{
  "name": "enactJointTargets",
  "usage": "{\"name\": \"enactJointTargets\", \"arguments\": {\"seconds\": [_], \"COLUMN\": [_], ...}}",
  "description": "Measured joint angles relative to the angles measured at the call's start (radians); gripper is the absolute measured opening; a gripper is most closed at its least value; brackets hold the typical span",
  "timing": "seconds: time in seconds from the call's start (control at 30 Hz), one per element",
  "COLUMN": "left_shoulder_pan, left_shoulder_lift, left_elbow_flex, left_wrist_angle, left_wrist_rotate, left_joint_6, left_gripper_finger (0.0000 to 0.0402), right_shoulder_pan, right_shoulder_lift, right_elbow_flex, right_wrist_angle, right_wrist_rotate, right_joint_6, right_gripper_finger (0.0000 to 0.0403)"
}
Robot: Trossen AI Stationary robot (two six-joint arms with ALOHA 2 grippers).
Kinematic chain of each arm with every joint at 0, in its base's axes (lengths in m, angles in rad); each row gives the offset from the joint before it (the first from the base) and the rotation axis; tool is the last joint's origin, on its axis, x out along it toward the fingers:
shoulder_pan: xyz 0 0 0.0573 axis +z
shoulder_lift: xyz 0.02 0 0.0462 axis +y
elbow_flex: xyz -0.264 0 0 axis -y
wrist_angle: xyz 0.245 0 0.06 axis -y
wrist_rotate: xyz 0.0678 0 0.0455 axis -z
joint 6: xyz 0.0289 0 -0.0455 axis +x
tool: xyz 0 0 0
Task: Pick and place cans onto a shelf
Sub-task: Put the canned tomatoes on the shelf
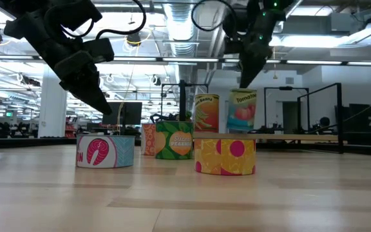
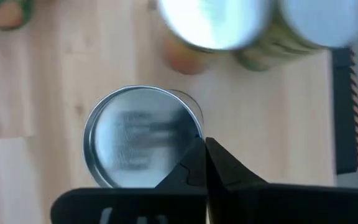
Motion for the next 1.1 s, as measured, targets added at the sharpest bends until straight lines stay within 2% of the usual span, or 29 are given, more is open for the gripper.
{"name": "enactJointTargets", "arguments": {"seconds": [0.27,0.43,0.73,1.1], "left_shoulder_pan": [0.0,0.0,0.0,0.0], "left_shoulder_lift": [0.0,0.0,0.0,0.0], "left_elbow_flex": [0.0,0.0,0.0,0.0], "left_wrist_angle": [0.0,0.001,0.001,0.001], "left_wrist_rotate": [-0.001,-0.001,-0.001,-0.001], "left_joint_6": [0.0,0.0,0.0,0.0], "left_gripper_finger": [0.0065,0.0065,0.0065,0.0065], "right_shoulder_pan": [-0.117,-0.117,-0.105,-0.105], "right_shoulder_lift": [0.004,0.043,0.087,0.08], "right_elbow_flex": [0.0,0.0,0.001,0.001], "right_wrist_angle": [0.063,0.064,0.09,0.09], "right_wrist_rotate": [-0.086,-0.106,-0.08,-0.069], "right_joint_6": [-0.024,-0.026,-0.025,-0.025], "right_gripper_finger": [0.0006,0.0007,0.0035,0.003]}}
